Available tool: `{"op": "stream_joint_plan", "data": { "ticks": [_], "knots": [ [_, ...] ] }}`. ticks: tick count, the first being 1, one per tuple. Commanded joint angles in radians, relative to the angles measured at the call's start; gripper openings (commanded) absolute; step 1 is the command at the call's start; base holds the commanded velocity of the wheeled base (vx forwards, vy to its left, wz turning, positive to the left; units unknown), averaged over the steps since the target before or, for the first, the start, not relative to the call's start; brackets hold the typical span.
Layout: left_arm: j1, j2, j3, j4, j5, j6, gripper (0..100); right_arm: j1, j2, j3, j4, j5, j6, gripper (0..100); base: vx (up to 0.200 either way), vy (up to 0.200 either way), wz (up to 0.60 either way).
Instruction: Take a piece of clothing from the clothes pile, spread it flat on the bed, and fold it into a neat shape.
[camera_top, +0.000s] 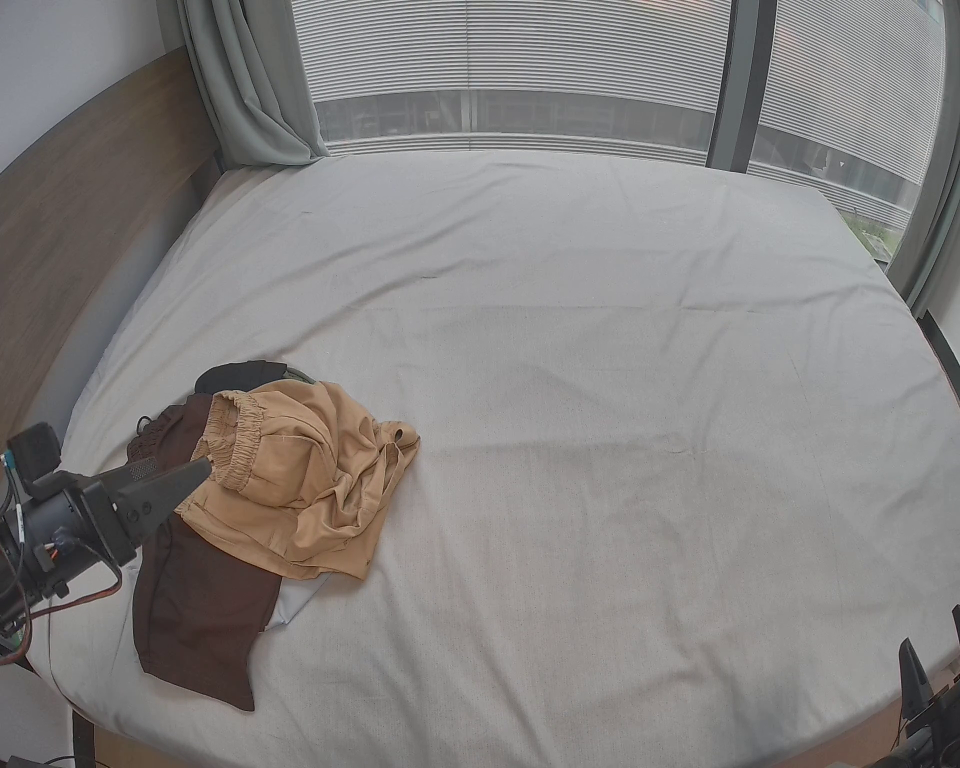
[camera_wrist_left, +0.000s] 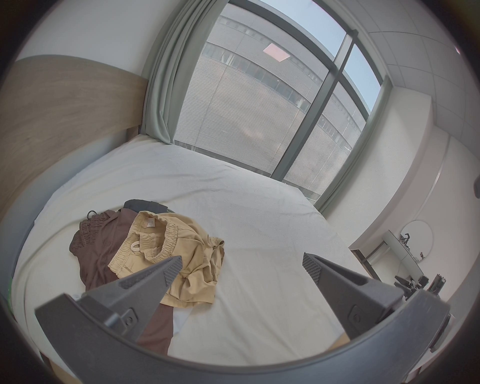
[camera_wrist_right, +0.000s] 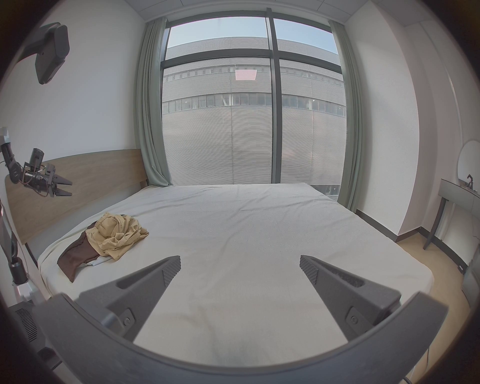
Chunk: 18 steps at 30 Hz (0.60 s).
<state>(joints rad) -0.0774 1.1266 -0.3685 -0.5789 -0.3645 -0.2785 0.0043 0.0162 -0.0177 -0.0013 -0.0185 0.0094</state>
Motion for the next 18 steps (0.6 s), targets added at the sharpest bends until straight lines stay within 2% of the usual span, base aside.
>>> {"op": "stream_joint_plan", "data": {
  "ticks": [1,10,12,18],
  "knots": [
    [0.056,0.125,-0.033,-0.012,-0.033,0.002,100,0.0,-0.016,0.018,0.0,0.0,0.003,100,0.0,0.0,0.0],
    [0.091,0.266,-0.047,-0.099,-0.044,0.045,100,0.0,-0.016,0.018,0.0,0.002,0.003,100,0.0,0.0,0.0],
    [0.097,0.338,-0.072,-0.154,-0.047,0.053,100,0.0,-0.016,0.018,0.0,0.002,0.003,100,0.0,0.0,0.0],
    [0.1,0.447,-0.132,-0.19,-0.054,0.053,100,0.0,-0.016,0.018,0.0,0.002,0.003,100,0.0,0.0,0.0]
  ]
}}
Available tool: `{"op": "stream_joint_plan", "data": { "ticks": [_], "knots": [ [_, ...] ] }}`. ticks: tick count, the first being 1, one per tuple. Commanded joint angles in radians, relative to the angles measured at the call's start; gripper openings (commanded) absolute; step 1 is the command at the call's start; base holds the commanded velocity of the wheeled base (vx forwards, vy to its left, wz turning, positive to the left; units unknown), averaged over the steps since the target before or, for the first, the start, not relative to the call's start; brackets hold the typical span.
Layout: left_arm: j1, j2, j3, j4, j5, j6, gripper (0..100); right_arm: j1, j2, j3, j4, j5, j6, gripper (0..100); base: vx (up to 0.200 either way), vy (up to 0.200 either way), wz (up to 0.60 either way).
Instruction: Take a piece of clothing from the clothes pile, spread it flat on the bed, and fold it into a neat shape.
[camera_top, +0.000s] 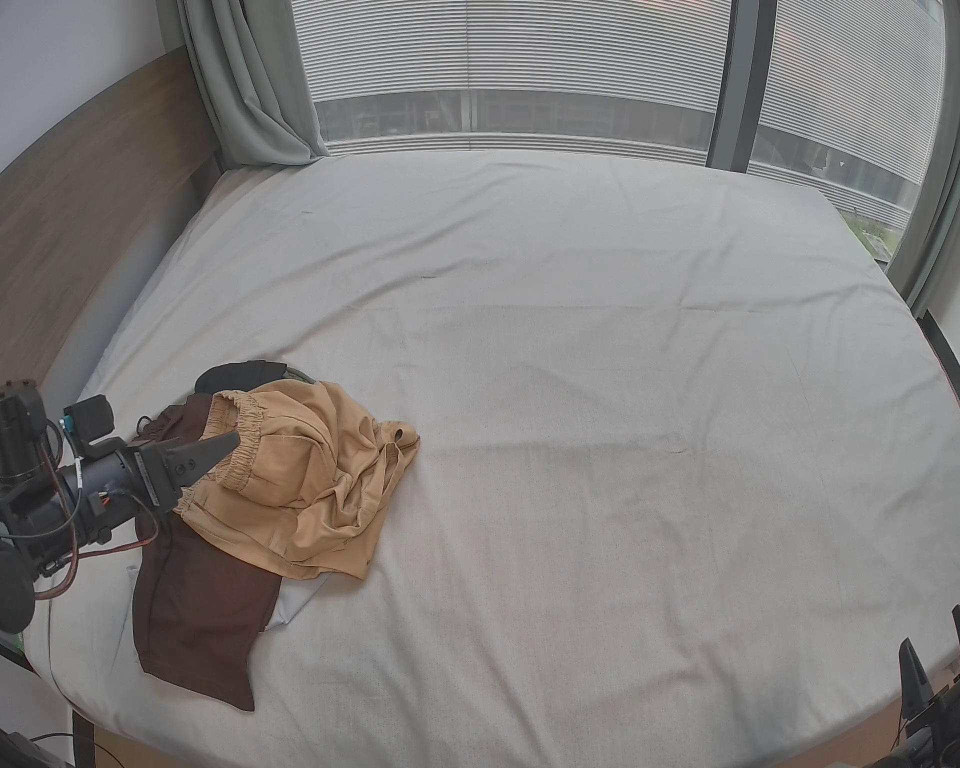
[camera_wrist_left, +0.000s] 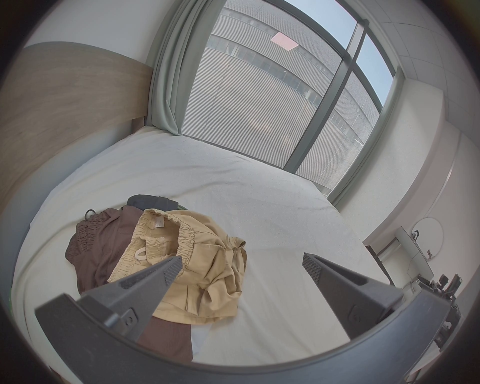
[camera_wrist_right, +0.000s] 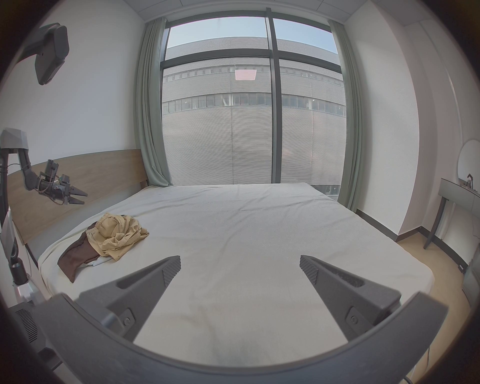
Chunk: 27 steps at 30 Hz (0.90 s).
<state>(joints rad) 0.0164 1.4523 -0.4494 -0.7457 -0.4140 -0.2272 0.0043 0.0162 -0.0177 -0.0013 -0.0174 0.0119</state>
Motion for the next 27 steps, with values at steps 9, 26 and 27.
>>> {"op": "stream_joint_plan", "data": {
  "ticks": [9,26,27],
  "knots": [
    [0.05,0.266,-0.195,-0.023,-0.023,0.002,100,0.0,-0.016,0.018,0.0,0.001,0.0,100,0.0,0.0,0.0],
    [0.094,0.507,-0.285,-0.101,-0.114,-0.004,100,0.0,-0.016,0.018,0.0,0.001,0.0,100,0.0,0.0,0.0],
    [0.091,0.517,-0.29,-0.103,-0.115,-0.004,100,0.0,-0.016,0.018,0.0,0.001,-0.001,100,0.0,0.0,0.0]
  ]
}}
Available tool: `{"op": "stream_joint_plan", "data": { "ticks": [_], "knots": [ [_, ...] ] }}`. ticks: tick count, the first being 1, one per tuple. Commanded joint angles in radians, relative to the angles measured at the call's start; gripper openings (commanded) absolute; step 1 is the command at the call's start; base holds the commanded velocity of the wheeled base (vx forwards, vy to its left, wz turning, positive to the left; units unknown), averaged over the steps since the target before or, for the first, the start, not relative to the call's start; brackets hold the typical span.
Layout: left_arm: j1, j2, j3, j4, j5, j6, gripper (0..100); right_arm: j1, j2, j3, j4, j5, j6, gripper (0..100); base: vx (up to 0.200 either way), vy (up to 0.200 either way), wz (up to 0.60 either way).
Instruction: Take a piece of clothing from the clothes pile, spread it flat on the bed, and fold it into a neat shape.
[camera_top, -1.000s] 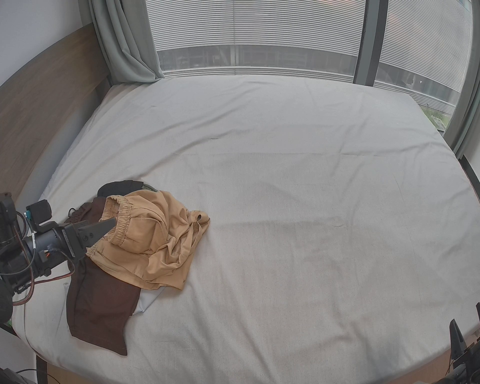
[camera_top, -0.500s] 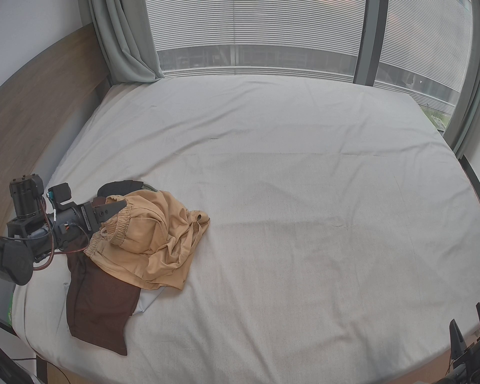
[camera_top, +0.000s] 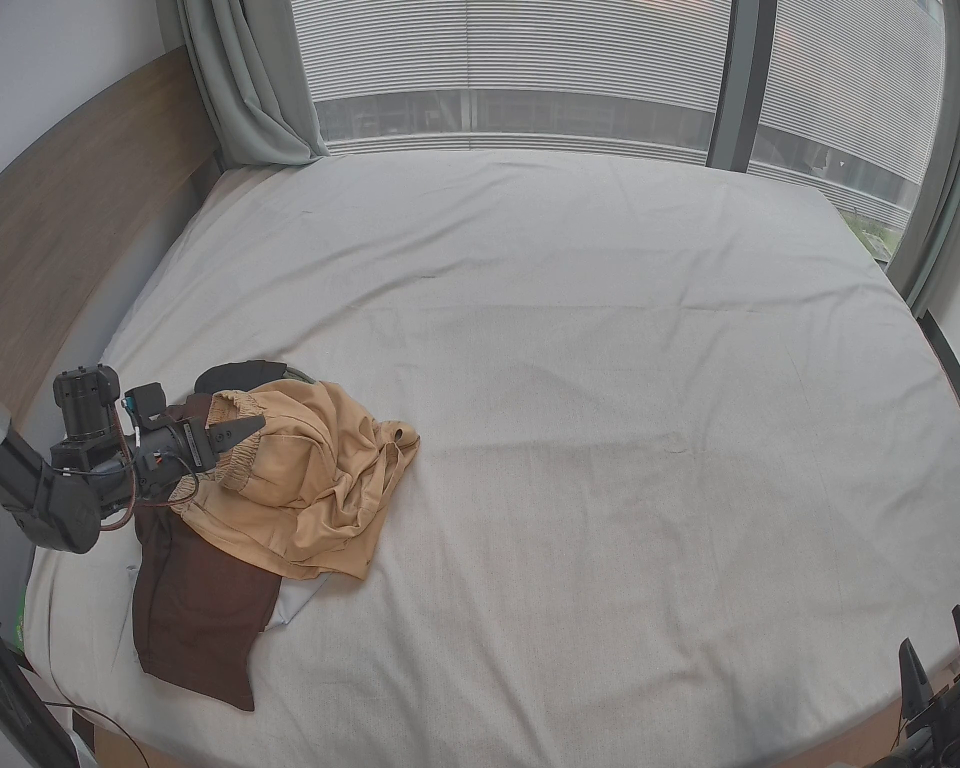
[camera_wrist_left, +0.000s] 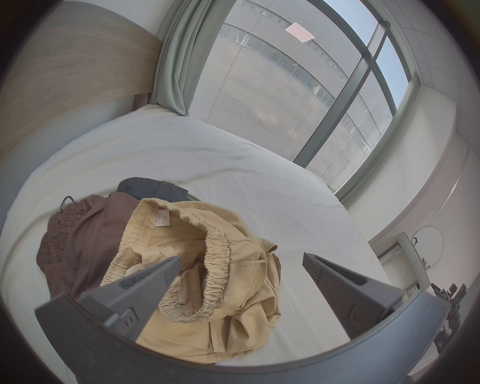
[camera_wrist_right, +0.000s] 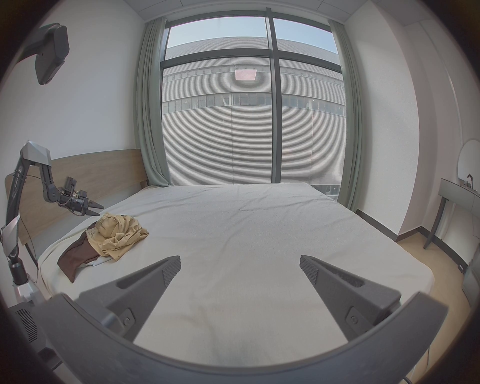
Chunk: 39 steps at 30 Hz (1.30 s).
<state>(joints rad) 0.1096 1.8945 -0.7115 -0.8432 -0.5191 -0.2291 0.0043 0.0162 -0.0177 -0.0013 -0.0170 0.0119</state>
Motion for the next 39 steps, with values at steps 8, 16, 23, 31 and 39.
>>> {"op": "stream_joint_plan", "data": {
  "ticks": [8,16,23,31,39],
  "knots": [
    [-0.016,0.14,-0.079,-0.017,-0.016,-0.013,100,0.0,-0.016,0.018,0.0,-0.001,0.0,100,0.0,0.0,0.0],
    [-0.07,0.144,-0.082,-0.059,-0.03,-0.09,100,0.0,-0.016,0.018,0.0,-0.004,0.0,100,0.0,0.0,0.0],
    [-0.08,0.196,-0.111,-0.108,-0.028,-0.098,100,0.0,-0.016,0.018,0.0,-0.004,0.0,100,0.0,0.0,0.0],
    [-0.08,0.202,-0.109,-0.114,-0.028,-0.096,100,0.0,-0.016,0.018,0.0,-0.004,0.0,100,0.0,0.0,0.0],
    [-0.074,0.204,-0.112,-0.114,-0.03,-0.095,0,0.0,-0.016,0.018,0.0,-0.004,0.0,100,0.0,0.0,0.0]
  ]
}}
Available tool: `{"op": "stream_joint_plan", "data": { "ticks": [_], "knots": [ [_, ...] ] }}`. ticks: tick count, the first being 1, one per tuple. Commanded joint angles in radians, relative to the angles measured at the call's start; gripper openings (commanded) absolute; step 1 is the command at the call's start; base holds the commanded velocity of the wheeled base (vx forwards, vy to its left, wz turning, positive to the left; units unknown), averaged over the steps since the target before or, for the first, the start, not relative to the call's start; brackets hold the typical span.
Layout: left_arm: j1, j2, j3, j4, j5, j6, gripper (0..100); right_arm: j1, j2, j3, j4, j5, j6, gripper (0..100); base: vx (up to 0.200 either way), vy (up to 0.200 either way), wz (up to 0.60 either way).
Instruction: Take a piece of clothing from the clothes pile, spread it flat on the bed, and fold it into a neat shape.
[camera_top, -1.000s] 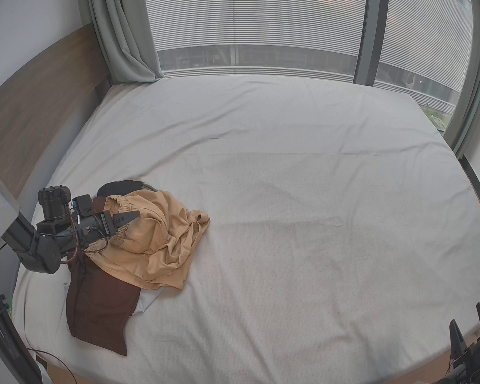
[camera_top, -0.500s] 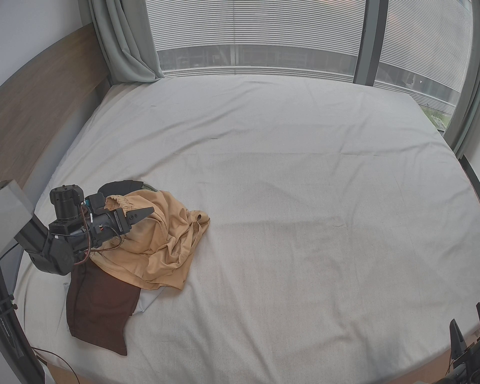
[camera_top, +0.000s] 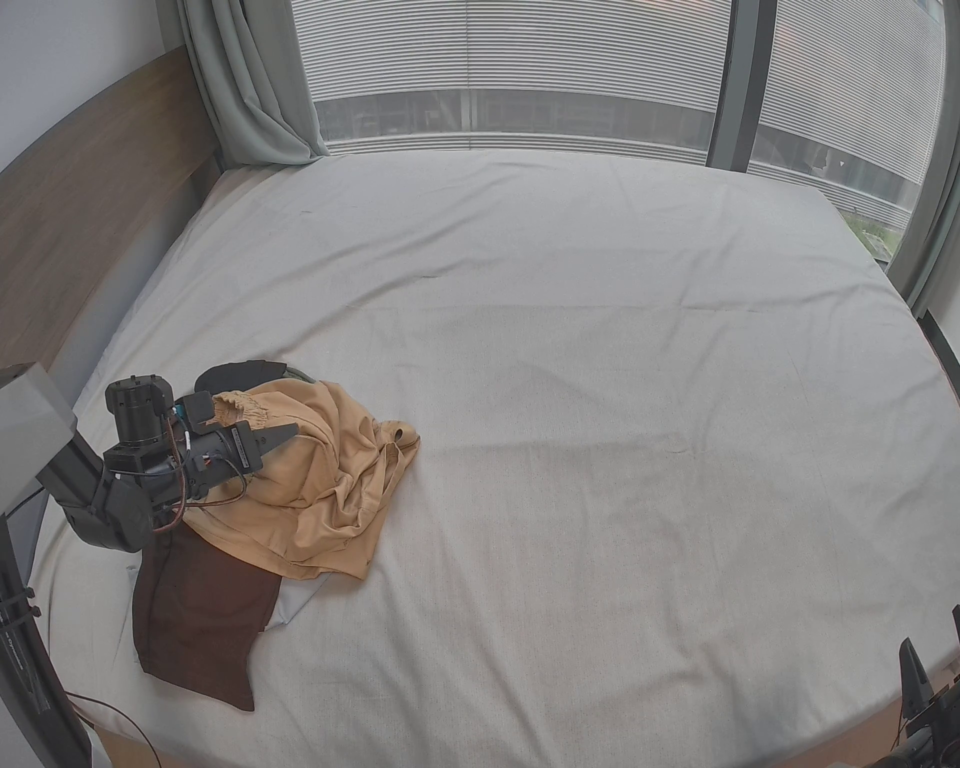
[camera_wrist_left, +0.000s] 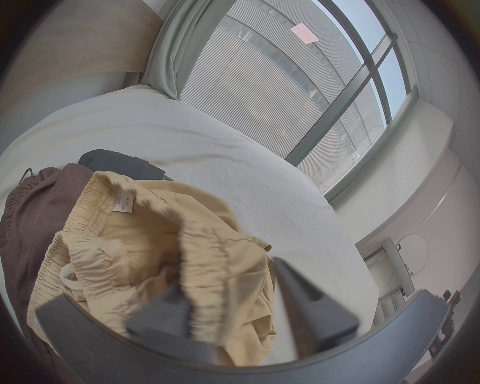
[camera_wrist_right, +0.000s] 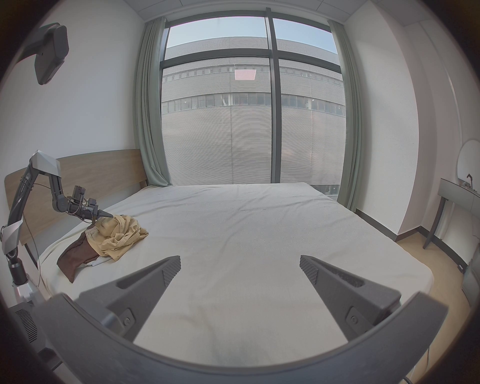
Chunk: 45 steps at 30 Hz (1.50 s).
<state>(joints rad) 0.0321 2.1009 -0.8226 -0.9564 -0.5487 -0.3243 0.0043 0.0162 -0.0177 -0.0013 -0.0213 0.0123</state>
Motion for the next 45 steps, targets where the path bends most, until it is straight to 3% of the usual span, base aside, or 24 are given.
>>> {"op": "stream_joint_plan", "data": {
  "ticks": [1,8,13,18,26,35,45],
  "knots": [
    [0.003,-0.002,-0.001,-0.001,0.0,-0.001,0,0.0,-0.016,0.018,0.0,0.0,0.0,100,0.0,0.0,0.0],
    [0.003,-0.021,0.026,-0.013,-0.002,-0.033,0,0.0,-0.016,0.018,0.0,0.0,0.0,100,0.0,0.0,0.0],
    [-0.005,-0.073,0.083,-0.087,0.0,-0.118,0,0.0,-0.016,0.018,0.0,0.0,0.0,100,0.0,0.0,0.0],
    [-0.018,-0.116,0.152,-0.15,0.0,-0.131,0,0.0,-0.016,0.018,0.0,0.0,0.0,100,0.0,0.0,0.0],
    [-0.061,-0.231,0.204,-0.156,0.0,-0.185,0,0.0,-0.016,0.018,0.0,0.0,-0.002,100,0.0,0.0,0.0],
    [-0.124,-0.369,0.212,-0.134,0.003,-0.196,0,0.0,-0.016,0.018,0.0,0.0,0.0,100,0.0,0.0,0.0],
    [-0.126,-0.404,0.249,-0.143,0.0,-0.193,0,0.0,-0.016,0.018,0.0,0.0,0.0,100,0.0,0.0,0.0]
  ]
}}
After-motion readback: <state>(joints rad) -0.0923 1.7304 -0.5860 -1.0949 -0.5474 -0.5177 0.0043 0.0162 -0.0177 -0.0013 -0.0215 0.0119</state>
